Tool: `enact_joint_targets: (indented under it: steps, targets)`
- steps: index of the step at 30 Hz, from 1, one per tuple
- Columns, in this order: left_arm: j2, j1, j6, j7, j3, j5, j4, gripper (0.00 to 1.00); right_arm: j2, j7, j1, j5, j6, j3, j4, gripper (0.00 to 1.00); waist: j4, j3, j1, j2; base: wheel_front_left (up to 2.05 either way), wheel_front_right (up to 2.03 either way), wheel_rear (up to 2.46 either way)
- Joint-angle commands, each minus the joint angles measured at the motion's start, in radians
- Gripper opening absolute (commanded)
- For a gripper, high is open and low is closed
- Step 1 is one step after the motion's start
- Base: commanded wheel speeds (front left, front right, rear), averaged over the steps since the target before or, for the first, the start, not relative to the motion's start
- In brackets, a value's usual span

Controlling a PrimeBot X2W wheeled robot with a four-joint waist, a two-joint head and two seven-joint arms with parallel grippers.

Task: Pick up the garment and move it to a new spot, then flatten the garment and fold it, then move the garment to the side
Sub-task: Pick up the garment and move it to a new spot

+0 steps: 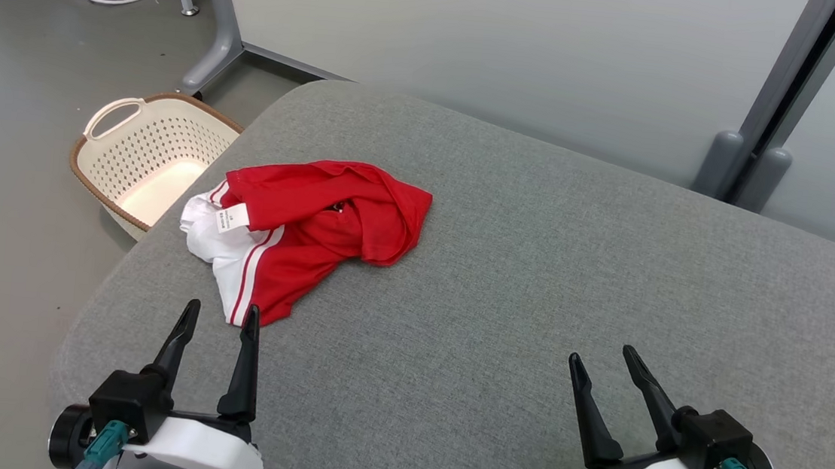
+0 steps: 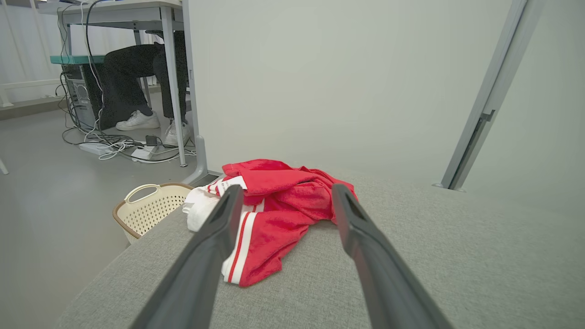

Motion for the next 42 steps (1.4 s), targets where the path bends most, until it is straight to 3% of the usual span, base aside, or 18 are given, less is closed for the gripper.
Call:
enact_joint_targets:
  steps: [1,7,12,20,25,40,41,42]
  targets:
    - [0.003,0.005,-0.003,0.000,0.006,0.004,-0.002,1.00,-0.005,-0.001,-0.010,0.005,0.000,-0.003,0.002,1.00,-0.006,0.006,0.0000,0.0000,0.00,0.00,0.00]
    - [0.005,-0.035,0.010,0.000,0.039,0.067,0.036,1.00,-0.025,-0.001,-0.026,-0.005,0.000,-0.016,-0.006,1.00,-0.035,0.049,0.0000,0.0000,0.00,0.00,0.00]
    - [0.004,-0.115,-0.023,0.000,0.084,0.030,0.104,1.00,-0.064,-0.001,-0.052,-0.027,0.000,-0.054,-0.028,1.00,-0.057,0.110,0.0000,0.0000,0.00,0.00,0.00]
    - [0.049,-0.340,-0.082,0.032,0.125,-0.022,0.361,1.00,-0.179,0.025,-0.093,-0.057,0.000,-0.123,-0.090,1.00,-0.089,0.217,0.0000,0.0000,0.00,0.00,0.00]
    - [0.113,-0.485,-0.102,0.103,0.127,-0.044,0.522,1.00,-0.233,0.055,-0.105,-0.057,0.000,-0.187,-0.152,1.00,-0.113,0.274,0.0000,0.0000,0.00,0.00,0.00]
    - [0.174,-0.714,-0.128,0.100,0.085,-0.072,0.827,1.00,-0.255,0.096,-0.094,-0.078,0.000,-0.214,-0.238,1.00,-0.179,0.352,0.0000,0.0000,0.00,0.00,0.00]
    - [0.176,-0.725,-0.128,0.092,0.076,-0.069,0.837,0.25,-0.255,0.094,-0.095,-0.079,0.000,-0.213,-0.239,1.00,-0.182,0.351,0.0000,0.0000,0.00,0.00,0.00]
    - [0.180,-0.734,-0.130,0.084,0.070,-0.067,0.845,0.00,-0.252,0.094,-0.096,-0.080,0.000,-0.213,-0.238,1.00,-0.185,0.348,0.0000,0.0000,0.00,0.00,0.00]
